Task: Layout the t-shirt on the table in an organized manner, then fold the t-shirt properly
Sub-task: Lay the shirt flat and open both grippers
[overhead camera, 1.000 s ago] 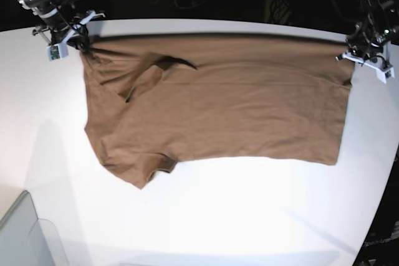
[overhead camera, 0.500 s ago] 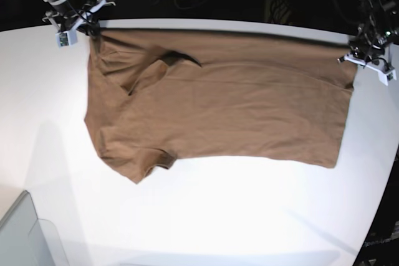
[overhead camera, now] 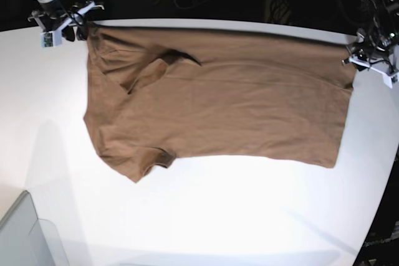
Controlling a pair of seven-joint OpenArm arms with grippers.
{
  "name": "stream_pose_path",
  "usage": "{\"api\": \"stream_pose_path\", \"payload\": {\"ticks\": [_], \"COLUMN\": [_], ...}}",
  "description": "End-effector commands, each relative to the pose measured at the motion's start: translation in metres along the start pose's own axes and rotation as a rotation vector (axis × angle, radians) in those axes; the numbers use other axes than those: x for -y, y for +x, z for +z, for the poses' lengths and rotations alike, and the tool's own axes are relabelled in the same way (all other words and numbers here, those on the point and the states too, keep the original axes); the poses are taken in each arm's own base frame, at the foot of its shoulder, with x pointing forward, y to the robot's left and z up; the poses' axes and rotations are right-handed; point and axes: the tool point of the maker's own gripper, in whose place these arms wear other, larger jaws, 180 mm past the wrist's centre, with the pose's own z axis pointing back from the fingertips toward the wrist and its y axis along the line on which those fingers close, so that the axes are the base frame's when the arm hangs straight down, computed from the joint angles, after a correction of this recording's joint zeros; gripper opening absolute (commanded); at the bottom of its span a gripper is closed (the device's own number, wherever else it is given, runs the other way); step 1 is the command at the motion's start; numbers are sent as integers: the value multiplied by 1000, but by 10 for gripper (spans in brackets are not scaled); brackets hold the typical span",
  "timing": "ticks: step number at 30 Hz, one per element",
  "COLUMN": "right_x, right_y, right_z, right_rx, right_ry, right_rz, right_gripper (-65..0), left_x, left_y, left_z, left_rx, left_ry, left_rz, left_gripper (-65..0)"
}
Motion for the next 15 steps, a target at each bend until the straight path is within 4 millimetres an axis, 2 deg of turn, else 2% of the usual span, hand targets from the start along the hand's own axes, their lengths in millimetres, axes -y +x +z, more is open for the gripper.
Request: {"api": "stream_pose_path", "payload": {"ticks": [1,6,8,11,15], "right_x": [2,5,5,9,-5], "right_y": [12,18,36,66,106], "right_z": [5,5,-2,-12,-31], "right_rx": [47,61,106,165,214], "right_ry": [-6,-17,-17,-14,0], "right_rz": [5,13,18,54,160], "right_gripper": [-454,-452,-432,-347,-229], "left_x": [-2,-16,-16,-13,-4], "left_y": [14,27,39,55,76], "left_z": [5,9,11,12,12], "left_rx": [38,76,105,141,190], "left_ry": [5,30,28,19,-1], "left_rz": [-6,41,63,78,92], "left_gripper": [-357,-357,-356,-356,-356]}}
